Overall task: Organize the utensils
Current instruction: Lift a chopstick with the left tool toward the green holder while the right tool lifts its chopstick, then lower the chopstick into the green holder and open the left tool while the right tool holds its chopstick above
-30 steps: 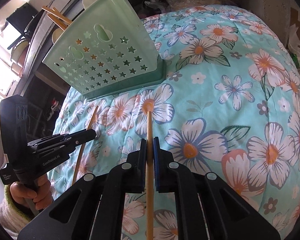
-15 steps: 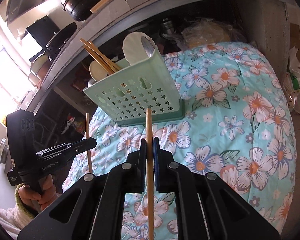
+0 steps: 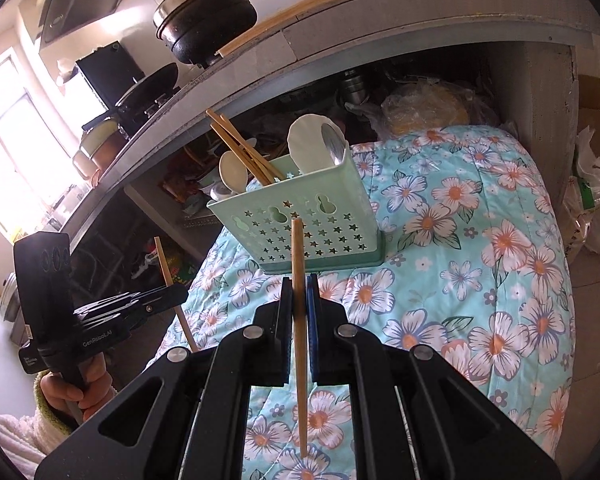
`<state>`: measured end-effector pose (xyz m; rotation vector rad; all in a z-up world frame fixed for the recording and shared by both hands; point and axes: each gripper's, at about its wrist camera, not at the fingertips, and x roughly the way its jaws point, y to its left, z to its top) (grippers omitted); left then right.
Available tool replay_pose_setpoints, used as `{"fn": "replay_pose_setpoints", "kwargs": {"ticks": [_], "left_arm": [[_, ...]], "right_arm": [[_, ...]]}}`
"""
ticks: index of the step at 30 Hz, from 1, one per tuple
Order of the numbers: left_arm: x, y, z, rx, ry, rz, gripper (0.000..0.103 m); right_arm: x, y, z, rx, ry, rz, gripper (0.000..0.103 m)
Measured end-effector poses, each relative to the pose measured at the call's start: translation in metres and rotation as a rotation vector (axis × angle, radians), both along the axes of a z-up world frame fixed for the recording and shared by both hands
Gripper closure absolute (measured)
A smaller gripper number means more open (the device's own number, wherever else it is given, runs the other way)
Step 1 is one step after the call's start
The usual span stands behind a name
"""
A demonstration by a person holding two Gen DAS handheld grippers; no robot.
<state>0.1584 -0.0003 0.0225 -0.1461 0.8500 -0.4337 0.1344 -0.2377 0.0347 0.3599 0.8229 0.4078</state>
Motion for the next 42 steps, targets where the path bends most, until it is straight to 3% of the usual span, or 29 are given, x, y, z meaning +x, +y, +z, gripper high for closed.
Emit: {"fn": "replay_pose_setpoints", "kwargs": {"ticks": [26,35,42], "left_arm": [[-0.018,0.028,0.085,-0.070,-0.269,0.083,0.098],[-0.017,0.010,0.097,0.040,-0.345,0.112,0.098],[-0.015,0.005,0.097,0.087,-0.357,0.122,0.098]], "right_arm": [[-0.038,0.003,0.071,-0.052,-0.224,-0.039,0.096],[-0.036,-0.002,0.070,-0.048,-0.223,-0.047,0.096],[-0.030,-0.001,0.062,-0.049,-0.197,-0.048,0.096]]}}
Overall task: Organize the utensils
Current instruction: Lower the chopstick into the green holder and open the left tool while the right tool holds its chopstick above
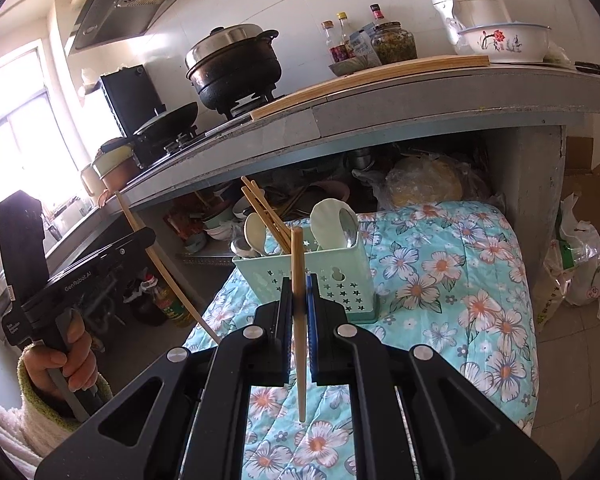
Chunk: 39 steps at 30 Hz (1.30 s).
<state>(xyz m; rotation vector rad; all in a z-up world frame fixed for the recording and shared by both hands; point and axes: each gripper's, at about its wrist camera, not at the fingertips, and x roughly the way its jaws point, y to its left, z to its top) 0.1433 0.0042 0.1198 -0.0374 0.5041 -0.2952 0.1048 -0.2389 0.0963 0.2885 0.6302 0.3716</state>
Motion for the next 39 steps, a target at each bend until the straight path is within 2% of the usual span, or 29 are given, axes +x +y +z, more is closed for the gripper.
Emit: {"fn": "replay_pose_setpoints", "kwargs": {"ticks": [27,33,39], "left_arm": [[0.005,-0.005,0.005,0.065,-0.041,0.045,0.098],[0.014,0.000,0.024,0.040,-0.078,0.054,0.098],[0.028,0.007,0.056,-0.026,-0.142,0.055,0.098]], "right_arm": [[0.009,0.007,-0.005,0.001,0.017,0.021,0.096],[0.010,0.005,-0.006,0.010,0.017,0.021,0.096],[0.011,-0.001,-0.008,0.024,0.018,0.020,0.096]]}}
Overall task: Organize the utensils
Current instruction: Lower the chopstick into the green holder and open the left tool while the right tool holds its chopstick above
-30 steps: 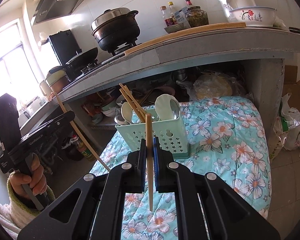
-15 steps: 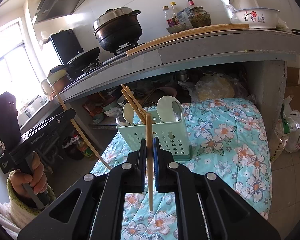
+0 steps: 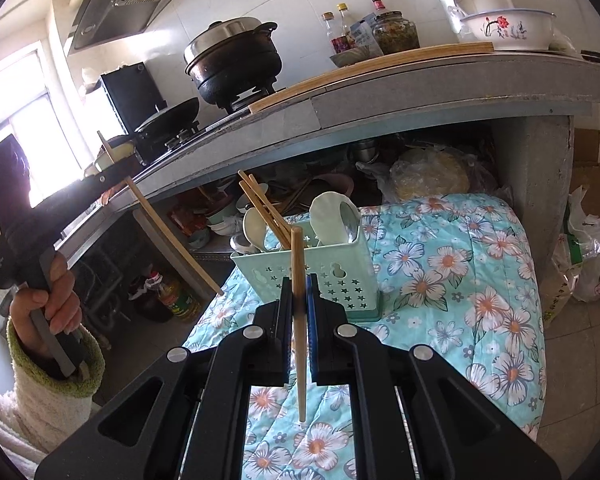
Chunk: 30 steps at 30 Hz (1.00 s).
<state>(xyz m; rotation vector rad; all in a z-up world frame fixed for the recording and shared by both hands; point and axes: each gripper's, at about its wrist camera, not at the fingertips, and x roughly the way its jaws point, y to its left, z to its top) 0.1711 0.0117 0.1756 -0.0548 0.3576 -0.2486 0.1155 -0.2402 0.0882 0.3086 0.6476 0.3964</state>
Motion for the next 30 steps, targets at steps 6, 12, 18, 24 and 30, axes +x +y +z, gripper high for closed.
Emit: {"fn": "replay_pose_setpoints", "kwargs": {"ticks": [6,12,18,24,30], "left_arm": [[0.019,0.010,0.024,-0.117,-0.043,-0.018,0.098],[0.049,0.015,0.021,-0.226,-0.033,-0.032,0.098],[0.079,0.014,-0.003,-0.266,-0.005,-0.012,0.098],[0.105,0.012,-0.033,-0.265,0.049,0.010,0.098],[0.122,0.011,-0.062,-0.251,0.113,0.018,0.098]], "right_arm": [[0.004,-0.005,-0.005,0.012,0.011,-0.001,0.096],[0.011,-0.010,-0.012,0.019,0.028,-0.003,0.096],[0.020,-0.014,-0.019,0.019,0.050,-0.007,0.096],[0.028,-0.016,-0.025,0.023,0.068,-0.010,0.096],[0.037,-0.016,-0.032,0.027,0.091,-0.005,0.096]]}}
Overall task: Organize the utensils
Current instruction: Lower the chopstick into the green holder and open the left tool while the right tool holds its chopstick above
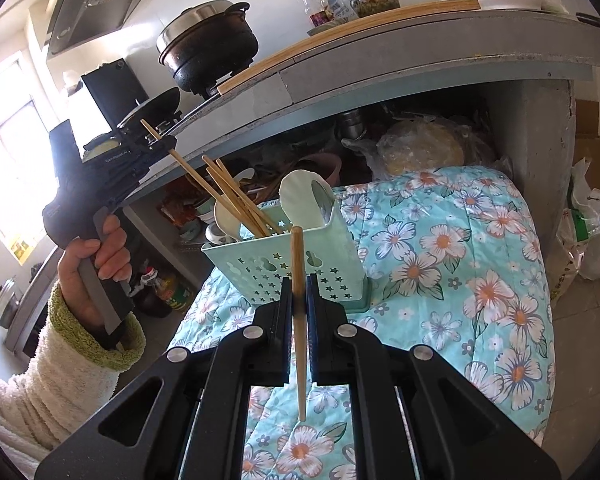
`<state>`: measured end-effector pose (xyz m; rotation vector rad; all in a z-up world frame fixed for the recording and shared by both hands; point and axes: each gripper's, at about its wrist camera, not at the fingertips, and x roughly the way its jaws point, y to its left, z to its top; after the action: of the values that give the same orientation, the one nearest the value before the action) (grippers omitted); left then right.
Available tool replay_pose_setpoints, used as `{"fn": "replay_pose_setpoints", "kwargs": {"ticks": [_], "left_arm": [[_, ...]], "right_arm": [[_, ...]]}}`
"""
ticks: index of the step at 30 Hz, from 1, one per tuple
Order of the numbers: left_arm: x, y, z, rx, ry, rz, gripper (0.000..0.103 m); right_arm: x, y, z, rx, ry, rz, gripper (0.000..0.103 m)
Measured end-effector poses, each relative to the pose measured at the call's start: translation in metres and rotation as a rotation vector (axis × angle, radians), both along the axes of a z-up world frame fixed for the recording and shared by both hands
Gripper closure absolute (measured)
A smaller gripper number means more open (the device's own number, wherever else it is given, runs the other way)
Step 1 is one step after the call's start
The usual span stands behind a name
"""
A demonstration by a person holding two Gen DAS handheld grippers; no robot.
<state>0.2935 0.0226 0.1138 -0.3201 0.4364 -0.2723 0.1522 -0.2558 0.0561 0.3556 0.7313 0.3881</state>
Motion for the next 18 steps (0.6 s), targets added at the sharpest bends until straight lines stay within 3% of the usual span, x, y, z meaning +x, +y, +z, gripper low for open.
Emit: {"fn": "replay_pose_setpoints", "kwargs": {"ticks": [18], "left_arm": [[0.020,-0.014,-0.051,0.046,0.163,-0.084,0.098]], "right_arm": [[0.014,0.009,-0.007,-0.005,0.023,0.018,0.096]]}}
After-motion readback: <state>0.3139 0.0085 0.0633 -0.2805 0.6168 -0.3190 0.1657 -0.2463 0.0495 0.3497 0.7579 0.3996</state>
